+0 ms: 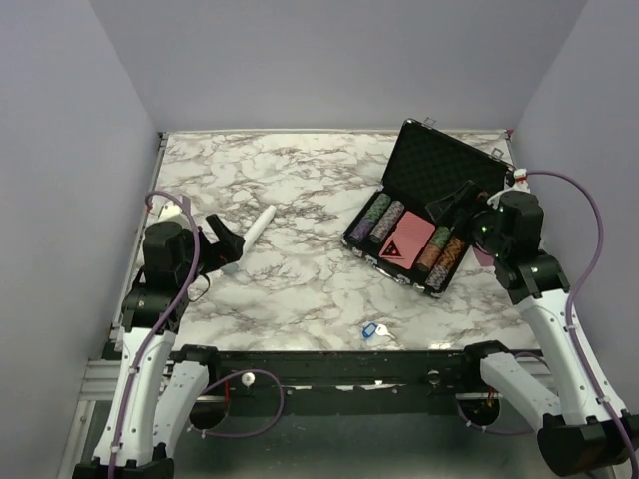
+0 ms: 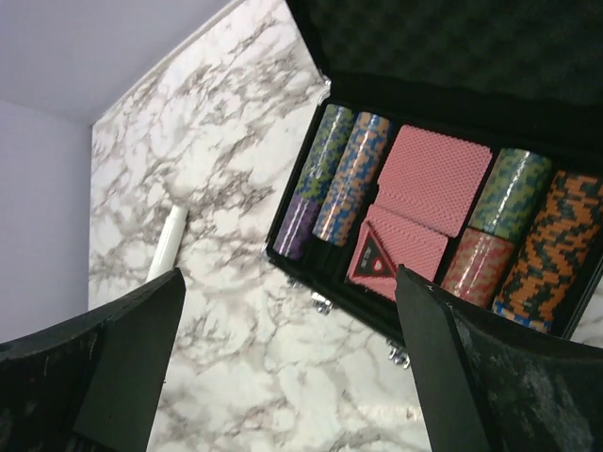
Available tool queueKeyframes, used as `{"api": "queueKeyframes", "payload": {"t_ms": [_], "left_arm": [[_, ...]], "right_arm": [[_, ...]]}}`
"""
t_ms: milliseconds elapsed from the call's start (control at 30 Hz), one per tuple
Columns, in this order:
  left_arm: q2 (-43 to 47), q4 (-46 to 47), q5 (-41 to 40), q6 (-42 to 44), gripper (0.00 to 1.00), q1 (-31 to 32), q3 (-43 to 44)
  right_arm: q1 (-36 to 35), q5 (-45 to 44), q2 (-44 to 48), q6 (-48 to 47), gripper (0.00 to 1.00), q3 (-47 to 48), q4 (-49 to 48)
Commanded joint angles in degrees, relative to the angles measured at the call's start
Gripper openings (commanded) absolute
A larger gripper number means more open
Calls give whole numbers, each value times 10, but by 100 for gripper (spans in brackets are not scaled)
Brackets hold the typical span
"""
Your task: Remove the keys from the keyring
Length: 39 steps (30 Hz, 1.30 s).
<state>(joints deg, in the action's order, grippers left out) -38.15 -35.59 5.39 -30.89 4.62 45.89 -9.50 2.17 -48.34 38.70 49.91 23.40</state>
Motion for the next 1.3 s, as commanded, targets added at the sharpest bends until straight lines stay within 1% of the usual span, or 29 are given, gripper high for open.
{"api": "queueKeyframes", "payload": {"t_ms": [0,133,200,267,333,500,567,700,800,900,967,1167,1267], "left_arm": [[32,-68,110,22,99,-1,10],[57,-62,191,19,99,2,-5],[65,-57,217,10,99,10,-15],[73,-51,221,-5,99,32,-25],[84,-44,200,-24,99,68,-33],[77,1,125,-91,98,205,-62],[68,21,100,-109,97,245,-78],[42,100,71,-158,93,328,-124],[6,174,32,-195,90,411,-154],[-58,209,-23,-213,87,498,-150],[-107,222,-49,-223,86,538,-138],[-212,329,-48,-263,78,594,-140],[-268,349,-49,-264,77,614,-119]], "right_arm": [[-2,57,12,17,100,75,140],[-3,71,20,17,100,92,177],[-3,85,22,26,100,89,186],[-2,109,23,37,99,76,187],[-3,114,25,46,98,60,190],[-2,87,24,46,98,41,220],[-3,103,22,43,97,32,214],[-2,146,25,54,96,7,185],[-3,180,25,67,96,-11,159],[-2,194,25,62,96,-19,147],[-2,200,23,62,96,-22,145],[-2,226,20,73,96,-31,124],[-3,230,20,73,96,-38,121]]}}
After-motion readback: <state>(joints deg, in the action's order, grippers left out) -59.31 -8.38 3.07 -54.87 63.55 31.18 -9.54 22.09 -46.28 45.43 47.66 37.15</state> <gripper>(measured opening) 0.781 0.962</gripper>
